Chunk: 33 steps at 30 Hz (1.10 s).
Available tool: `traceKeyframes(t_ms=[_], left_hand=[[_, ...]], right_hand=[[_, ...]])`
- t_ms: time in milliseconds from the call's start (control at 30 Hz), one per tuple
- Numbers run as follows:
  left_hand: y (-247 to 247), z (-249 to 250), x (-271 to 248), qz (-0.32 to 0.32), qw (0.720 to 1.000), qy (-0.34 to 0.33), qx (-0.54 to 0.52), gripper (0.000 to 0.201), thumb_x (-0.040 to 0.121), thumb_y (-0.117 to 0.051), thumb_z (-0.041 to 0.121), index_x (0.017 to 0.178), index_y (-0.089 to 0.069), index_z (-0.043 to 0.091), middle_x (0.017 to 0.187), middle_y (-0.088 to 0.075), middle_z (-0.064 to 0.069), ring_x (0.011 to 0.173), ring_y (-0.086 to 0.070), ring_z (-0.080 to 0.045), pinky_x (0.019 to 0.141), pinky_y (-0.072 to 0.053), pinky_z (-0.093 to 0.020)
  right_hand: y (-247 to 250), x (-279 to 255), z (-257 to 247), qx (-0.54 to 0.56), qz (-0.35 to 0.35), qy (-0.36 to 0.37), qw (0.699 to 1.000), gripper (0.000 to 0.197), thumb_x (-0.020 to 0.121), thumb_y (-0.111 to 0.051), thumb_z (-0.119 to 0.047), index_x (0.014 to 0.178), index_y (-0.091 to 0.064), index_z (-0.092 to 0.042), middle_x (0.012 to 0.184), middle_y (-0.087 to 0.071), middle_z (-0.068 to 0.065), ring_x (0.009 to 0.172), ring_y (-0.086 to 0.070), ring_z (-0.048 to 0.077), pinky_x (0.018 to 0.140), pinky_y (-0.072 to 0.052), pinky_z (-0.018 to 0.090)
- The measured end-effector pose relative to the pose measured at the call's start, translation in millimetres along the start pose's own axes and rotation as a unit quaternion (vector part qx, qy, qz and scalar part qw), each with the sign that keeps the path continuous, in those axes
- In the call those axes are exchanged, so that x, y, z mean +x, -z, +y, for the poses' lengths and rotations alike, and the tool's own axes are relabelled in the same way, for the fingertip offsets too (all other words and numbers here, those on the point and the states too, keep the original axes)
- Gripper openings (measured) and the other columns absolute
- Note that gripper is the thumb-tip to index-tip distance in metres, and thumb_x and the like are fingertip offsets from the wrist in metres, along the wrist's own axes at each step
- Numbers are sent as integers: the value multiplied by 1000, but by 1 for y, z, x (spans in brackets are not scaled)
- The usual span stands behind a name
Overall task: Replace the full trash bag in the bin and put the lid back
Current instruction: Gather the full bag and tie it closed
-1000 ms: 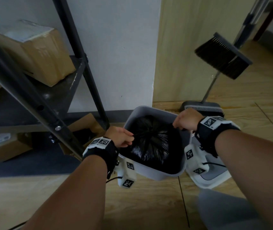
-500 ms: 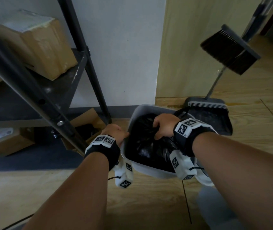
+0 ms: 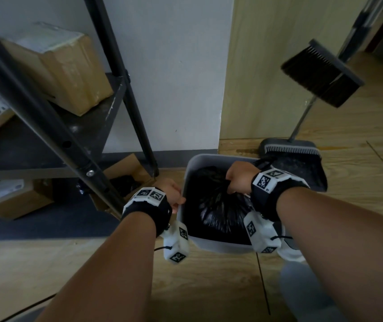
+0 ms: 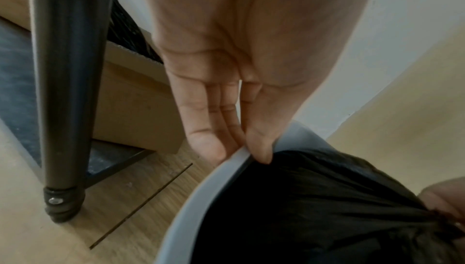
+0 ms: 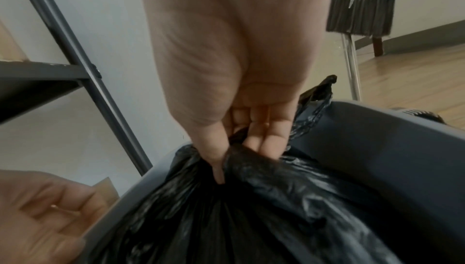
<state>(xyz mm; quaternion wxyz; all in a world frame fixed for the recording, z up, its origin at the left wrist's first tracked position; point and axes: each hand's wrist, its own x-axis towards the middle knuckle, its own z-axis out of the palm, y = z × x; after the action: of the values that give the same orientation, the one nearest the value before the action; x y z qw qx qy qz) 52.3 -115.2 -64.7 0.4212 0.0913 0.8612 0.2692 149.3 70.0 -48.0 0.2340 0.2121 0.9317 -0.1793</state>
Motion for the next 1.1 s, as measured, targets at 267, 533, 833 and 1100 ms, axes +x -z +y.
traceKeyframes(t_ms=[267,533,833,1100], left_hand=[[0,-2,10,-8,1000,-4,27,10,75,-75,9,82,-71,3,82,-76,-19,80,-75,-30,81,-59,-48],[-9,6,-6,-15,1000,6,-7,9,82,-68,1,79,-60,4,78,-68,-18,82,-71,-33,86,-58,-45],[-10,8,-8,-18,995,16,-99,21,83,-65,-6,78,-51,9,70,-59,-14,59,-58,-23,54,-52,-33],[-10,-1,-12,-9,988,32,-148,22,87,-55,-10,74,-47,6,50,-47,-12,46,-42,-16,56,-45,-32]], right_hand=[[21,-20,-9,-53,-22,25,998,15,86,-61,-18,79,-60,-6,61,-46,3,69,-50,21,53,-35,26],[30,-30,-10,6,-23,31,999,24,86,-64,-13,99,-70,6,77,-57,9,71,-51,20,51,-34,18],[41,-34,-9,90,-3,33,995,18,83,-66,-8,98,-73,-3,81,-66,11,71,-63,25,60,-52,25],[59,-42,-11,146,30,24,989,12,81,-69,-8,93,-71,-9,78,-66,8,67,-62,22,54,-51,22]])
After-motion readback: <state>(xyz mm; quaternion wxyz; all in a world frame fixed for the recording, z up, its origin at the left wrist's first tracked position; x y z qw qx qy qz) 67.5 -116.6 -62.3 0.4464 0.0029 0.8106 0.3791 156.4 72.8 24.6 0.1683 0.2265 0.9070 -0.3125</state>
